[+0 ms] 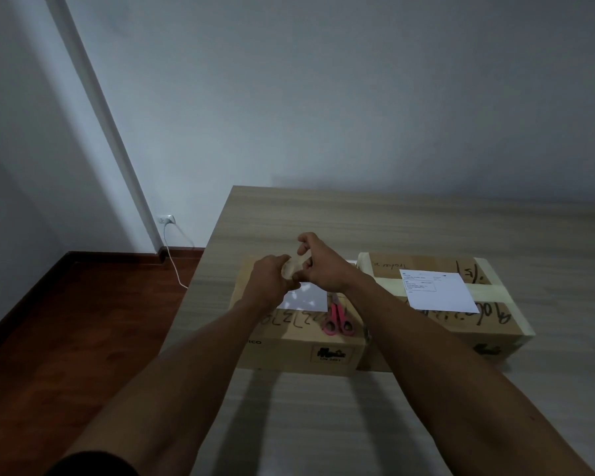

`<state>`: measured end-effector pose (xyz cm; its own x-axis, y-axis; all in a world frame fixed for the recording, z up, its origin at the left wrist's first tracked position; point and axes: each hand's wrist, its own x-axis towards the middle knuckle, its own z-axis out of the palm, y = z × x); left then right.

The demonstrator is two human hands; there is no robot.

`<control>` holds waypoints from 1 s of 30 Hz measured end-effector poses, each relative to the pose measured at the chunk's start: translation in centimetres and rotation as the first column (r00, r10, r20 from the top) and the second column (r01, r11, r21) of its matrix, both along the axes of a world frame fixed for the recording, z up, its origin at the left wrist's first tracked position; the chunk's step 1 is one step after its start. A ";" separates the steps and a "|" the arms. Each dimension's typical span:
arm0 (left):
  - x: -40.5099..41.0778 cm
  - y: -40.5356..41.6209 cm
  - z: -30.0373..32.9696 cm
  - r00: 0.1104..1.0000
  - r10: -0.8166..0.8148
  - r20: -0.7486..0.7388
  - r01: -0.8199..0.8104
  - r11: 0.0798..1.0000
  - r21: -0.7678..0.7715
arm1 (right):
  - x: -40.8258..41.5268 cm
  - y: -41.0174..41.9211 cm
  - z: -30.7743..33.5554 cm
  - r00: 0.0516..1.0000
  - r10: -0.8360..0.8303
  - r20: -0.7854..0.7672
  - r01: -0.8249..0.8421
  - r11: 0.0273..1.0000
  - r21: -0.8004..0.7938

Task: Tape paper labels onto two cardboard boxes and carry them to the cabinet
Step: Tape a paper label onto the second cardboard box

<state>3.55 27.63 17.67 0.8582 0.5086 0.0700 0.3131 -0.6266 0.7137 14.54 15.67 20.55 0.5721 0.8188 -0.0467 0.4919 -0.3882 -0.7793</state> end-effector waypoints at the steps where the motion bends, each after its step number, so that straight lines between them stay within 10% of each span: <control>1: 0.0 0.0 0.0 1.000 -0.003 -0.002 0.003 1.000 0.002 | 0.0 0.0 0.1 1.000 0.005 0.002 -0.005 1.000 -0.002; 30: 0.3 -0.4 -0.5 0.997 -0.052 -0.061 0.039 0.979 -0.200 | 0.4 -0.4 0.5 0.993 -0.062 0.097 0.058 0.997 0.045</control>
